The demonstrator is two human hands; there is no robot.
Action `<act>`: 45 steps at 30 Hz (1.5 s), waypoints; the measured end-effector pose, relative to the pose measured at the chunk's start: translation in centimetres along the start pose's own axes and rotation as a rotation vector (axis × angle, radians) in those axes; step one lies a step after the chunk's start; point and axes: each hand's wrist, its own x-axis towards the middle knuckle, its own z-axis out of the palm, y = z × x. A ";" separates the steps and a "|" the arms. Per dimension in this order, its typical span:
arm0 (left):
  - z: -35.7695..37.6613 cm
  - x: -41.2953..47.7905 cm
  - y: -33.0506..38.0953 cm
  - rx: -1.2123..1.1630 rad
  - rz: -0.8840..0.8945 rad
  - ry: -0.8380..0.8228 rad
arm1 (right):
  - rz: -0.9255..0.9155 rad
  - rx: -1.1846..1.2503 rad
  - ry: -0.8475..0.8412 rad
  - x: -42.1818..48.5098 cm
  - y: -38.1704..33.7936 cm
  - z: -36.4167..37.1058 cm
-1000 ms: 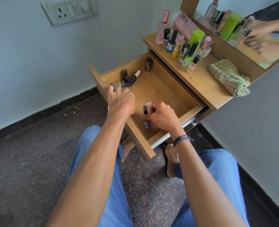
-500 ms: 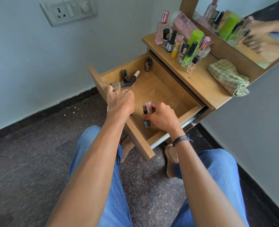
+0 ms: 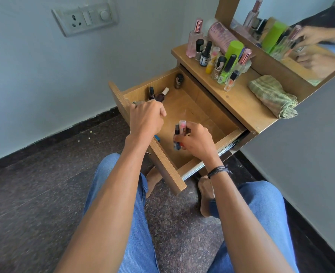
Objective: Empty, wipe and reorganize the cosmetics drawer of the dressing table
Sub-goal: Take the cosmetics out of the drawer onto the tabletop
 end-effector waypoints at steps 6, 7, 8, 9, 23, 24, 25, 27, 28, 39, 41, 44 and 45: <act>-1.0 0.2 0.5 -0.220 -0.024 -0.063 | 0.011 0.236 0.240 -0.4 0.3 0.3; -1.0 0.2 0.5 -0.235 -0.018 -0.072 | 0.014 0.287 0.288 -0.5 0.3 0.3; -1.0 0.2 0.6 -0.243 -0.008 -0.087 | 0.016 0.334 0.334 -0.6 0.3 0.3; -0.9 0.1 0.8 -0.243 0.006 -0.105 | 0.021 0.369 0.375 -0.7 0.3 0.3; -0.7 -0.3 0.8 -0.018 0.217 -0.293 | 0.012 0.229 0.439 -0.7 0.2 0.5; -0.7 -0.4 0.8 0.001 0.222 -0.287 | 0.011 0.232 0.437 -0.7 0.2 0.4; -0.7 -0.4 0.8 0.017 0.219 -0.277 | 0.009 0.233 0.435 -0.7 0.1 0.3; -0.5 -0.5 0.8 0.055 0.202 -0.257 | 0.010 0.237 0.429 -0.7 0.2 0.3; -0.4 -0.6 0.9 0.078 0.195 -0.251 | 0.012 0.240 0.426 -0.7 0.1 0.3; 0.1 -0.3 0.9 0.087 0.106 -0.231 | -0.004 0.328 0.421 -1.0 -0.1 -0.1; -0.3 0.0 1.0 -0.017 0.079 -0.259 | -0.024 0.426 0.425 -1.4 -0.2 -0.8; -0.9 0.5 1.2 -0.278 0.051 -0.244 | -0.051 0.493 0.474 -1.5 -0.1 -3.1; -1.1 0.6 1.3 -0.371 0.055 -0.224 | -0.067 0.499 0.497 -1.5 -0.1 -4.1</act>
